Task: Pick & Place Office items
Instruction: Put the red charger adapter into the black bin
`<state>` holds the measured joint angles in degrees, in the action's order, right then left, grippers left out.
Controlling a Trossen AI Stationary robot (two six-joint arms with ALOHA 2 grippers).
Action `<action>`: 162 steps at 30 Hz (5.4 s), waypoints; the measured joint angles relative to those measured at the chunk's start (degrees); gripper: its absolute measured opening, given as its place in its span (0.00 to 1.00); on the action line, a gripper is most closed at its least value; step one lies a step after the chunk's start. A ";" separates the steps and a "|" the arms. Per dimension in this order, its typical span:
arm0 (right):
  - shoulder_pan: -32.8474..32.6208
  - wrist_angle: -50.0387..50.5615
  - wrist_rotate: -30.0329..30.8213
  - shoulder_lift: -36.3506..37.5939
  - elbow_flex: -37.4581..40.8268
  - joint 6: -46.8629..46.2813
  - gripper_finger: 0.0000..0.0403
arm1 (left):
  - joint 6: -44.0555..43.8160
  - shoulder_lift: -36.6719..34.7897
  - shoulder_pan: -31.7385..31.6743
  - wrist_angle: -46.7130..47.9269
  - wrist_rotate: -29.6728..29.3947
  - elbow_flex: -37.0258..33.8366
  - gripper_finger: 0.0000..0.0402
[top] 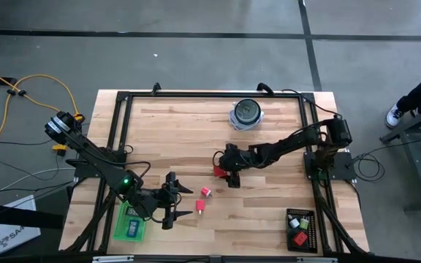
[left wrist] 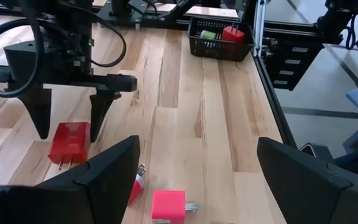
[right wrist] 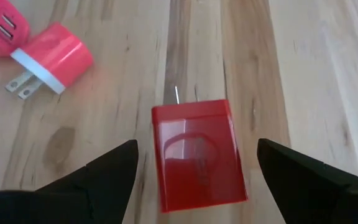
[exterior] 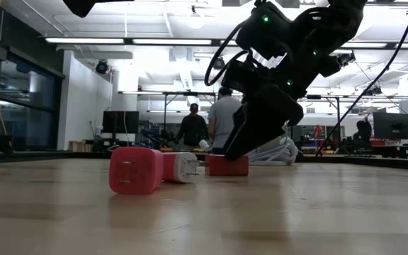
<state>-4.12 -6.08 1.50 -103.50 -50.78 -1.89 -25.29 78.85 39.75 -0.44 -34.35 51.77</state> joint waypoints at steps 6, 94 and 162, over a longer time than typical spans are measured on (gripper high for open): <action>-0.61 1.25 -0.07 0.00 0.00 0.01 0.79 | -0.01 0.00 0.01 -0.09 0.00 0.00 0.79; -1.58 2.80 1.38 0.58 -0.37 -0.02 0.49 | 0.01 0.00 0.02 -0.07 -0.02 0.00 0.79; -66.60 56.23 20.72 29.22 -0.35 -45.92 0.49 | 0.00 -0.01 0.01 -4.81 0.00 0.02 0.79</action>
<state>-70.73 50.15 22.22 -74.28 -51.13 -47.81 -25.29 78.84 39.76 -5.24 -34.35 51.79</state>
